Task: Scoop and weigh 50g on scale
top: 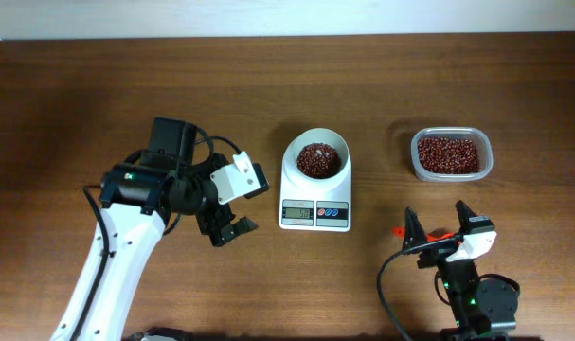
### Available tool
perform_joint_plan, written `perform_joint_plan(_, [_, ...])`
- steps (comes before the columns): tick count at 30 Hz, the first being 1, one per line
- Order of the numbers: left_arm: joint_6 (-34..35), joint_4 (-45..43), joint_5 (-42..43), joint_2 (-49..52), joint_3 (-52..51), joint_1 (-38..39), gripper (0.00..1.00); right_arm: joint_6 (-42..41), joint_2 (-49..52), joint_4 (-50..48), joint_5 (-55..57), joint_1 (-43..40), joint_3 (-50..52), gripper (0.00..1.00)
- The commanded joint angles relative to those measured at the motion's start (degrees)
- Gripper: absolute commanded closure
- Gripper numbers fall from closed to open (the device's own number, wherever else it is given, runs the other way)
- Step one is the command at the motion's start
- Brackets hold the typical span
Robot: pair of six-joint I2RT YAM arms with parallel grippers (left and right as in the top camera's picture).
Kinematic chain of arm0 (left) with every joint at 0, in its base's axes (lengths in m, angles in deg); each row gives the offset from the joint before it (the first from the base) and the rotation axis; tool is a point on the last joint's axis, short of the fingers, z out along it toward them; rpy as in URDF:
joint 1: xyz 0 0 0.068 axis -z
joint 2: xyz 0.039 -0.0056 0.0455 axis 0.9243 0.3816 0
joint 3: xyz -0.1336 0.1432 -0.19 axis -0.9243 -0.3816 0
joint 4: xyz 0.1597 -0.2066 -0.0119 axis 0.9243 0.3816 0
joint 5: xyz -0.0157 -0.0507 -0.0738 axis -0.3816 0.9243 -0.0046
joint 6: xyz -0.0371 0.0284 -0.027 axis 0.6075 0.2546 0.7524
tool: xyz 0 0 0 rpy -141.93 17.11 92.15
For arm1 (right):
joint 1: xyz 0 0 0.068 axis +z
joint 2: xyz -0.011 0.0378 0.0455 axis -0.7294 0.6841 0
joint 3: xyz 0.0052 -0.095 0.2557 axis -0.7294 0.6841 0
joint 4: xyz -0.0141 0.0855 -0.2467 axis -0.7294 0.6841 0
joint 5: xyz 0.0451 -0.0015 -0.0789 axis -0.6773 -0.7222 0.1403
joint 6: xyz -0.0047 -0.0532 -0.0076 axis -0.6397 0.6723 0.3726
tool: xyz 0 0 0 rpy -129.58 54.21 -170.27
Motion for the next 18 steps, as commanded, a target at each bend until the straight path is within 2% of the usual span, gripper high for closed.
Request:
perform_joint_plan(1, [-0.90,-0.07,1.03,-0.11,-0.15,0.20,0.01,3.91,-0.50,0.61,0.66,0.02,0.28,0.01])
perform_joint_plan(18, [-0.90,-0.07,1.03,-0.11,-0.15,0.20,0.01,3.89,-0.50,0.61,0.24,-2.05,0.28,0.01])
